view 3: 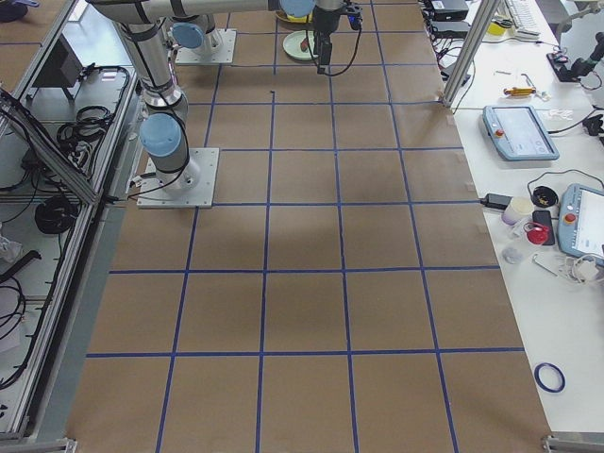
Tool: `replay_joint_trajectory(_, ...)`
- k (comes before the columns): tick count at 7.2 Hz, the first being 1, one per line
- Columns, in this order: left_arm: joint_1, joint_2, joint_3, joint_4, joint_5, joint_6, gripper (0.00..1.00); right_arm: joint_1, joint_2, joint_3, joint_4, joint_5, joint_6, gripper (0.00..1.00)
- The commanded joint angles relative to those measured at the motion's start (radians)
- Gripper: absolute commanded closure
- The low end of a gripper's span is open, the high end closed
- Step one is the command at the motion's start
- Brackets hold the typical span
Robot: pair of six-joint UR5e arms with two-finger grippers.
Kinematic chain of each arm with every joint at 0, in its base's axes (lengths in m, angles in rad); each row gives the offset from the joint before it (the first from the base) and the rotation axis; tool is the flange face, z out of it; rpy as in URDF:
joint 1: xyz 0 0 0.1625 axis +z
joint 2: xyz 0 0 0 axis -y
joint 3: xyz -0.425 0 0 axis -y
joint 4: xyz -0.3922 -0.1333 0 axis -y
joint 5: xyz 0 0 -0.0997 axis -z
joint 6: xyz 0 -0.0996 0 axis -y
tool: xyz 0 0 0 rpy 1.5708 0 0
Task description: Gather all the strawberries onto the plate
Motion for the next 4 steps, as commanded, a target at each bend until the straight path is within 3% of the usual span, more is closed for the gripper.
replay_joint_trajectory(1,0.001,0.000,-0.002,-0.001,0.001,0.000,0.00,-0.001,-0.006,0.007,-0.022,-0.003,0.001,0.00)
replay_joint_trajectory(4,0.012,-0.014,-0.003,0.007,-0.014,0.010,0.00,-0.001,-0.013,0.006,-0.021,-0.006,0.001,0.00)
